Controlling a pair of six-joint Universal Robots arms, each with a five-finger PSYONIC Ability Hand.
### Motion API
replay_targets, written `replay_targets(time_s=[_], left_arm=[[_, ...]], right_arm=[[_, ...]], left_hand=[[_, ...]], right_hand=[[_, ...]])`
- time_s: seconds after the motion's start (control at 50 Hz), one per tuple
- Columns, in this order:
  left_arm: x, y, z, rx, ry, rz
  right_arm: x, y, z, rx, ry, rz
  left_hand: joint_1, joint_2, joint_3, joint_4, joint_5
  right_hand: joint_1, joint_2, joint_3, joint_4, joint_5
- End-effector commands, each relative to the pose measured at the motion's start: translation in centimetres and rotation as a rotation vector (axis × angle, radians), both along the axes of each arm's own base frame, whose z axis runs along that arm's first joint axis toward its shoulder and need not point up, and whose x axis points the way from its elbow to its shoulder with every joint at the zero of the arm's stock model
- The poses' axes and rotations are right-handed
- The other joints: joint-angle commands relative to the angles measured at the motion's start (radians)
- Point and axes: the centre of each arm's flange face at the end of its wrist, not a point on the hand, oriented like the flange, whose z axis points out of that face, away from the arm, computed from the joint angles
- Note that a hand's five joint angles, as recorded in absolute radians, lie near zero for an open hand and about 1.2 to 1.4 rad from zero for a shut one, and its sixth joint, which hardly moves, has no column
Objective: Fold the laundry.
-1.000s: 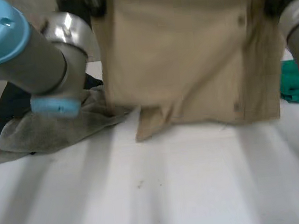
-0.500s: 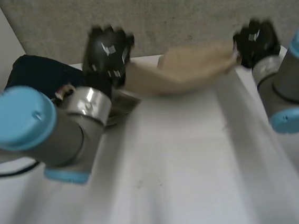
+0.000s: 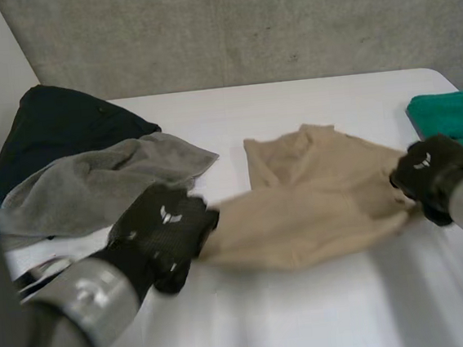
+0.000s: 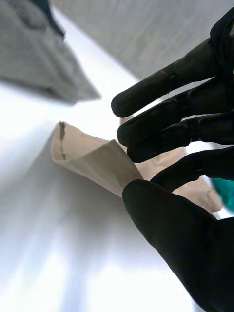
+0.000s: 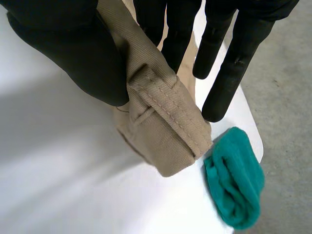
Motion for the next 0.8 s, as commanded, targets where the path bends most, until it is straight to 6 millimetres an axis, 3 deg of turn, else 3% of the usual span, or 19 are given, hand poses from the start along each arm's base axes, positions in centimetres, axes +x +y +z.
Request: replay_targets(time_s=[0.02, 0.08, 0.14, 0.16, 0.2, 0.22, 0.24, 0.3, 0.34, 0.36, 0.38, 0.4, 0.42, 0.5, 0.56, 0.6, 0.68, 0.8], left_arm=[[1.4, 2.6, 0.1, 0.105, -0.086, -0.028], [0.5, 1.5, -1.2, 0.111, -0.092, -0.027], [-1.2, -0.6, -3.7, 0.116, -0.103, -0.021], [-2.3, -1.8, -4.3, 0.095, -0.085, -0.02], [-3.3, -3.4, -4.8, 0.071, -0.069, -0.009], [-3.8, -4.2, -5.2, 0.061, -0.061, -0.004], [-4.9, -6.3, -5.2, 0.019, -0.026, 0.01], [-6.7, -10.9, -3.9, -0.106, 0.057, 0.055], [-7.3, -14.0, -1.7, -0.233, 0.125, 0.095], [-7.5, -16.1, 0.9, -0.357, 0.193, 0.122], [-7.6, -16.8, 2.0, -0.41, 0.223, 0.129], [-7.7, -18.2, 5.3, -0.564, 0.312, 0.146], [-7.6, -18.7, 7.0, -0.644, 0.365, 0.156], [-6.7, -18.8, 14.9, -1.01, 0.633, 0.191], [-6.2, -18.1, 16.4, -1.093, 0.693, 0.194], [-6.0, -18.1, 16.0, -1.08, 0.682, 0.194], [-6.5, -17.9, 13.3, -0.987, 0.622, 0.183], [-6.3, -17.7, 8.2, -0.835, 0.515, 0.183]], right_arm=[[-1.0, 4.7, 0.5, 0.052, 0.081, 0.108], [-1.4, 4.4, 0.1, 0.068, 0.078, 0.095], [-1.9, 2.9, -1.6, 0.13, 0.078, 0.061], [-1.9, 1.7, -3.2, 0.182, 0.087, 0.051], [-1.5, 0.3, -4.5, 0.194, 0.092, 0.049], [-1.2, -1.4, -4.9, 0.16, 0.091, 0.04], [-1.0, -2.3, -4.8, 0.131, 0.089, 0.03], [-0.5, -5.8, -2.3, -0.037, 0.045, -0.028], [0.4, -8.6, 1.3, -0.217, -0.043, -0.077], [0.7, -9.5, 2.7, -0.278, -0.083, -0.089], [1.3, -10.3, 4.1, -0.345, -0.126, -0.091], [2.1, -11.9, 7.2, -0.491, -0.222, -0.096], [2.3, -12.6, 8.8, -0.565, -0.271, -0.102], [3.2, -14.2, 15.2, -0.92, -0.509, -0.063], [4.0, -14.3, 17.5, -1.104, -0.605, -0.011], [5.0, -13.9, 17.7, -1.133, -0.628, 0.026], [6.9, -13.3, 16.6, -1.087, -0.641, 0.07], [8.1, -14.1, 11.9, -0.949, -0.598, 0.075]], left_hand=[[0.252, 0.198, 0.203, 0.194, 0.21], [0.252, 0.198, 0.203, 0.194, 0.21], [0.252, 0.198, 0.203, 0.194, 0.21], [0.252, 0.198, 0.203, 0.194, 0.21], [0.252, 0.198, 0.203, 0.194, 0.21], [0.252, 0.198, 0.203, 0.194, 0.21], [0.252, 0.198, 0.203, 0.194, 0.21], [0.252, 0.198, 0.203, 0.194, 0.21], [0.252, 0.198, 0.203, 0.194, 0.21], [0.252, 0.198, 0.203, 0.194, 0.21], [0.252, 0.198, 0.203, 0.194, 0.21], [0.252, 0.198, 0.203, 0.194, 0.21], [0.252, 0.198, 0.203, 0.194, 0.21], [0.252, 0.198, 0.203, 0.194, 0.21], [0.252, 0.198, 0.203, 0.194, 0.21], [0.252, 0.198, 0.203, 0.194, 0.21], [0.252, 0.198, 0.203, 0.194, 0.21], [0.252, 0.198, 0.203, 0.194, 0.21]], right_hand=[[0.265, 0.218, 0.903, 0.191, 0.236], [0.265, 0.218, 0.903, 0.191, 0.236], [0.265, 0.218, 0.903, 0.191, 0.236], [0.265, 0.218, 0.903, 0.191, 0.236], [0.265, 0.218, 0.903, 0.191, 0.236], [0.265, 0.218, 0.903, 0.191, 0.236], [0.265, 0.218, 0.903, 0.191, 0.236], [0.265, 0.218, 0.903, 0.191, 0.236], [0.265, 0.218, 0.903, 0.191, 0.236], [0.265, 0.218, 0.903, 0.191, 0.236], [0.265, 0.218, 0.903, 0.191, 0.236], [0.265, 0.218, 0.903, 0.191, 0.236], [0.265, 0.218, 0.903, 0.191, 0.236], [0.265, 0.218, 0.903, 0.191, 0.236], [0.265, 0.218, 0.903, 0.191, 0.236], [0.265, 0.218, 0.903, 0.191, 0.236], [0.265, 0.218, 0.903, 0.191, 0.236], [0.265, 0.218, 0.903, 0.191, 0.236]])
